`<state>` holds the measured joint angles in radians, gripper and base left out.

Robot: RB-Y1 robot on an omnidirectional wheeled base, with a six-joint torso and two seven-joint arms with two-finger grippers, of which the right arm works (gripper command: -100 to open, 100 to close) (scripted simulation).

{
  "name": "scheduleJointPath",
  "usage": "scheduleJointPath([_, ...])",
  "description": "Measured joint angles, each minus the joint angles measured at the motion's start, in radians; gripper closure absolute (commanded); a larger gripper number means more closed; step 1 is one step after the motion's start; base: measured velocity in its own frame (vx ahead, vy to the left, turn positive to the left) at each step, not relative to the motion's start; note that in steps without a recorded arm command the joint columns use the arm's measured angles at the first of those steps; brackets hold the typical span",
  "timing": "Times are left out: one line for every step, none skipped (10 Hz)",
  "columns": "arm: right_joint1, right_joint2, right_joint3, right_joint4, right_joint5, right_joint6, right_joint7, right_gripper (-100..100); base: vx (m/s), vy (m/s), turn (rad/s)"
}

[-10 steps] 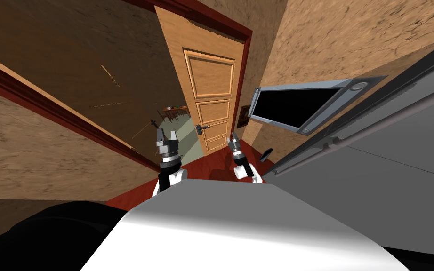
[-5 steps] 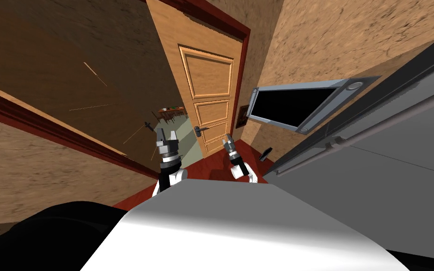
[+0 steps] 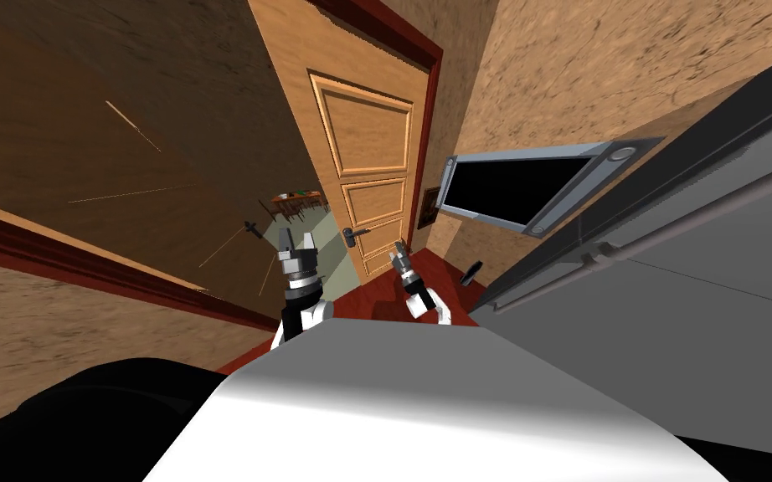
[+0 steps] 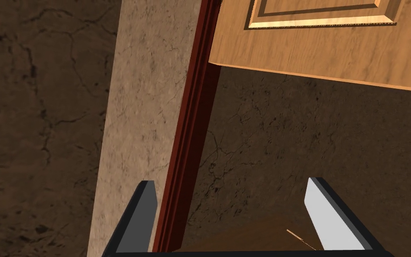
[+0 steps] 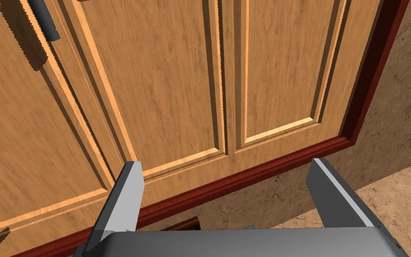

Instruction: Push the door open

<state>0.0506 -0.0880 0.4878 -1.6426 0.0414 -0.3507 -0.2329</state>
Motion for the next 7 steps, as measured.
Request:
scheduleJointPath([-0.011, -0.002, 0.012, 0.02, 0.001, 0.0, -0.003, -100, 0.063, 0.095, -0.113])
scheduleJointPath([-0.022, 0.0, 0.024, 0.051, 0.003, -0.008, -0.004, -100, 0.09, 0.141, -0.157])
scheduleJointPath([-0.043, -0.004, 0.04, 0.081, 0.004, -0.006, -0.009, -100, 0.105, 0.143, -0.126])
scheduleJointPath([-0.059, -0.007, 0.054, 0.101, 0.005, 0.0, -0.015, -100, 0.081, 0.105, -0.101])
scheduleJointPath([-0.074, 0.002, 0.067, 0.125, 0.008, 0.006, -0.014, -100, 0.084, 0.062, -0.072])
scheduleJointPath([-0.081, 0.006, 0.08, 0.146, 0.012, 0.005, -0.012, -100, 0.097, 0.09, -0.145])
scheduleJointPath([-0.093, 0.005, 0.099, 0.17, 0.015, 0.007, -0.013, -100, 0.079, 0.119, -0.132])
